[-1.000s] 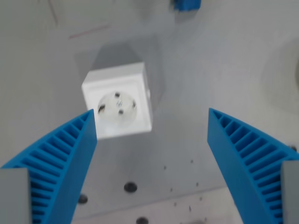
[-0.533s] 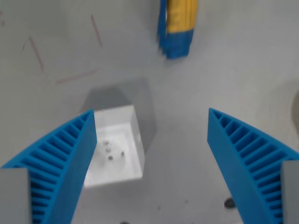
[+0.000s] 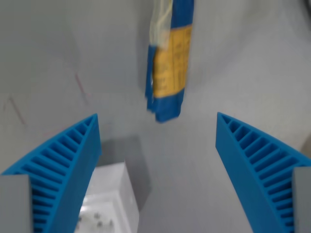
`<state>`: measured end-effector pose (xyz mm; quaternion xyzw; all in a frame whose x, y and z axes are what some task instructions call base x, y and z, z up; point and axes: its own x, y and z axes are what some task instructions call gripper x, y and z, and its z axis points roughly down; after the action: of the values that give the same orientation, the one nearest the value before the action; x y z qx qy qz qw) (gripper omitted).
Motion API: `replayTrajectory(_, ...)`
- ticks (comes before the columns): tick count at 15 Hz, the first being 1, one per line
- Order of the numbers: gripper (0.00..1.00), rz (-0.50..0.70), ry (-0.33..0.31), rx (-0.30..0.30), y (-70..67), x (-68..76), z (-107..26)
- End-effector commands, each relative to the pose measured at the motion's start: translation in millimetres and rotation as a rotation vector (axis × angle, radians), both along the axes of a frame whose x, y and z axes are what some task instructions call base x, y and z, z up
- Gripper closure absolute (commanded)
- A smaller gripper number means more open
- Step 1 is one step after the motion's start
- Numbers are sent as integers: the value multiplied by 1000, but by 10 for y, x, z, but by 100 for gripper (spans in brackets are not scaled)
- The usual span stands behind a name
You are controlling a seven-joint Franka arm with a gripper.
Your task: Pick up the blue bag
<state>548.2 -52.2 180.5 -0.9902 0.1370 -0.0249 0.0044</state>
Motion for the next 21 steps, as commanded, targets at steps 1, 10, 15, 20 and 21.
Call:
replayTrajectory(1, 0, -18, 3, -36, -84, 173, -72)
replayTrajectory(10, 0, -18, 13, -22, -296, 589, -234)
replayTrajectory(15, 0, -15, 25, -16, -329, 635, -234)
replayTrajectory(20, 0, -14, 22, -15, -320, 578, -191)
replayTrajectory(21, 0, -14, 21, -15, -314, 541, -242)
